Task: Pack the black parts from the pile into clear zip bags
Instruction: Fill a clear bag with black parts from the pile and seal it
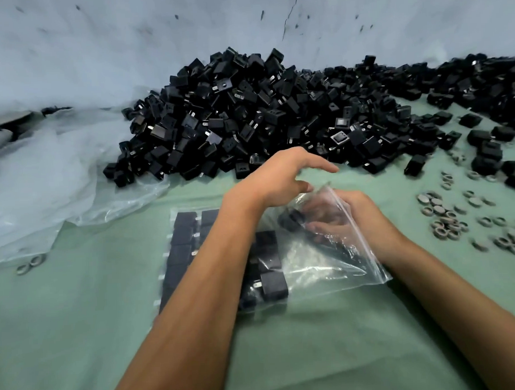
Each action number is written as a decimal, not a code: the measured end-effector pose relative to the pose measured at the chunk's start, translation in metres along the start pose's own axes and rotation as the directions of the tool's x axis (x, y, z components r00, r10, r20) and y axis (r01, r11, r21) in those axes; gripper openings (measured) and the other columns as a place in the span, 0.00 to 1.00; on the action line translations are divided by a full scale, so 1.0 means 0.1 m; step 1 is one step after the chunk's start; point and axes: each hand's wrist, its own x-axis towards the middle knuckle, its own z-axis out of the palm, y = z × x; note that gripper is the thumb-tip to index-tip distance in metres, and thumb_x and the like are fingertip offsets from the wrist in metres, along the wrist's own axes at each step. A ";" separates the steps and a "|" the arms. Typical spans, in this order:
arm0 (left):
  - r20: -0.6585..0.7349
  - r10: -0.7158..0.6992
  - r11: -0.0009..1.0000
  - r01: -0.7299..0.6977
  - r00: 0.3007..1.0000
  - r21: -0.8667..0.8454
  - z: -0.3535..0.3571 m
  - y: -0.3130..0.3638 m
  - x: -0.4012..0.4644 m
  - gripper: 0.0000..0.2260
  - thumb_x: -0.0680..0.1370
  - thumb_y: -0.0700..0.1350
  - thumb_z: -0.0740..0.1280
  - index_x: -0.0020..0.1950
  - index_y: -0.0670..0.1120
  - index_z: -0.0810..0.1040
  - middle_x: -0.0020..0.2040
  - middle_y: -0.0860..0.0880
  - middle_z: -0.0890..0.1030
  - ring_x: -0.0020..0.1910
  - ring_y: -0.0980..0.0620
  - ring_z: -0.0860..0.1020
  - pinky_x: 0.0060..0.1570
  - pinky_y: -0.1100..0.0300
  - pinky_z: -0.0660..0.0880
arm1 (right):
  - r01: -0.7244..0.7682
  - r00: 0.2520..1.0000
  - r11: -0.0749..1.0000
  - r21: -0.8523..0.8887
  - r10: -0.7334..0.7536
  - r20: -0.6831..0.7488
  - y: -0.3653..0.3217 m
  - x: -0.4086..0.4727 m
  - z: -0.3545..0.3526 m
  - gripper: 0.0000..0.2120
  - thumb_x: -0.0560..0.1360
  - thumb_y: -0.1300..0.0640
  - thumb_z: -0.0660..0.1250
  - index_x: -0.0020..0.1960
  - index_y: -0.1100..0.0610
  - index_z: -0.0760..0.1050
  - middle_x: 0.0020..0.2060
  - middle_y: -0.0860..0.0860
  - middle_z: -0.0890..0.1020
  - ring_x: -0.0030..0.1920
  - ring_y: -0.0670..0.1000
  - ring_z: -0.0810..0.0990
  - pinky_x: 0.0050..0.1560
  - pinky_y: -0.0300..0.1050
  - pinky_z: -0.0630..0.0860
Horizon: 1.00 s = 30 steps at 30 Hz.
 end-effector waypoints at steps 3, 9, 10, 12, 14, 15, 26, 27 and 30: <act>0.094 -0.037 0.999 0.039 0.995 -0.017 -0.07 0.00 -0.02 0.24 0.79 0.32 0.69 0.69 0.55 0.80 0.56 0.65 0.76 0.61 0.61 0.72 0.62 0.65 0.70 | -0.072 0.997 0.990 0.123 0.073 -0.006 0.08 -0.01 0.06 0.12 0.77 0.69 0.71 0.60 0.65 0.82 0.52 0.51 0.87 0.53 0.52 0.86 0.47 0.38 0.82; 0.095 -0.267 0.957 0.275 0.959 -0.090 -0.37 -0.28 -0.20 0.21 0.83 0.36 0.64 0.69 0.58 0.78 0.62 0.50 0.79 0.59 0.53 0.78 0.61 0.58 0.76 | 0.290 0.956 0.861 -0.418 -0.243 0.163 -0.16 -0.10 0.15 0.18 0.80 0.52 0.67 0.70 0.52 0.80 0.55 0.42 0.77 0.55 0.34 0.76 0.57 0.24 0.69; 0.099 -0.295 0.949 0.303 0.950 -0.088 -0.40 -0.33 -0.23 0.20 0.83 0.37 0.64 0.69 0.58 0.78 0.60 0.51 0.80 0.58 0.54 0.79 0.61 0.57 0.76 | 0.310 0.949 0.811 -0.496 -0.231 0.216 -0.18 -0.10 0.15 0.20 0.81 0.50 0.66 0.72 0.50 0.78 0.57 0.45 0.78 0.55 0.35 0.76 0.57 0.25 0.69; 0.118 -0.346 0.933 0.355 0.931 -0.065 -0.43 -0.42 -0.29 0.17 0.83 0.40 0.66 0.69 0.57 0.78 0.57 0.52 0.81 0.56 0.55 0.80 0.64 0.54 0.75 | 0.328 0.942 0.769 -0.549 -0.223 0.250 -0.19 -0.08 0.17 0.21 0.82 0.53 0.65 0.74 0.51 0.76 0.59 0.50 0.79 0.56 0.43 0.77 0.59 0.32 0.73; 0.129 -0.378 0.921 0.387 0.917 -0.043 -0.42 -0.47 -0.31 0.16 0.83 0.42 0.66 0.68 0.56 0.78 0.57 0.52 0.82 0.57 0.56 0.80 0.66 0.52 0.75 | 0.359 0.931 0.731 -0.579 -0.243 0.271 -0.16 -0.05 0.20 0.21 0.83 0.55 0.63 0.74 0.55 0.75 0.62 0.53 0.81 0.57 0.49 0.79 0.61 0.40 0.76; 0.124 -0.385 0.919 0.392 0.915 -0.046 -0.41 -0.49 -0.32 0.15 0.83 0.42 0.67 0.68 0.56 0.79 0.57 0.52 0.82 0.57 0.55 0.80 0.66 0.52 0.75 | 0.367 0.928 0.723 -0.585 -0.243 0.281 -0.14 -0.04 0.22 0.21 0.83 0.55 0.63 0.75 0.55 0.74 0.65 0.54 0.80 0.60 0.50 0.78 0.63 0.42 0.76; -0.345 -0.379 0.918 0.395 0.859 -0.023 -0.48 -0.54 -0.38 0.10 0.82 0.44 0.67 0.61 0.53 0.82 0.63 0.51 0.77 0.62 0.51 0.74 0.63 0.55 0.72 | 0.387 0.920 0.732 -0.561 -0.262 0.292 0.00 0.00 0.27 0.23 0.87 0.46 0.50 0.76 0.53 0.71 0.73 0.54 0.73 0.74 0.50 0.70 0.74 0.47 0.70; -0.360 -0.389 0.905 0.425 0.848 0.021 -0.49 -0.55 -0.38 0.11 0.82 0.44 0.66 0.62 0.54 0.81 0.66 0.49 0.75 0.65 0.48 0.72 0.66 0.54 0.69 | 0.396 0.917 0.726 -0.563 -0.276 0.289 -0.03 0.00 0.29 0.23 0.87 0.48 0.53 0.75 0.56 0.74 0.71 0.56 0.76 0.71 0.52 0.73 0.72 0.45 0.71; -0.328 -0.493 0.837 0.542 0.806 0.071 -0.48 -0.59 -0.39 0.13 0.83 0.46 0.66 0.66 0.53 0.79 0.72 0.45 0.68 0.73 0.42 0.63 0.70 0.52 0.63 | 0.413 0.905 0.747 -0.521 -0.275 0.323 -0.14 0.02 0.36 0.23 0.85 0.49 0.57 0.72 0.63 0.76 0.70 0.60 0.77 0.70 0.51 0.74 0.72 0.31 0.64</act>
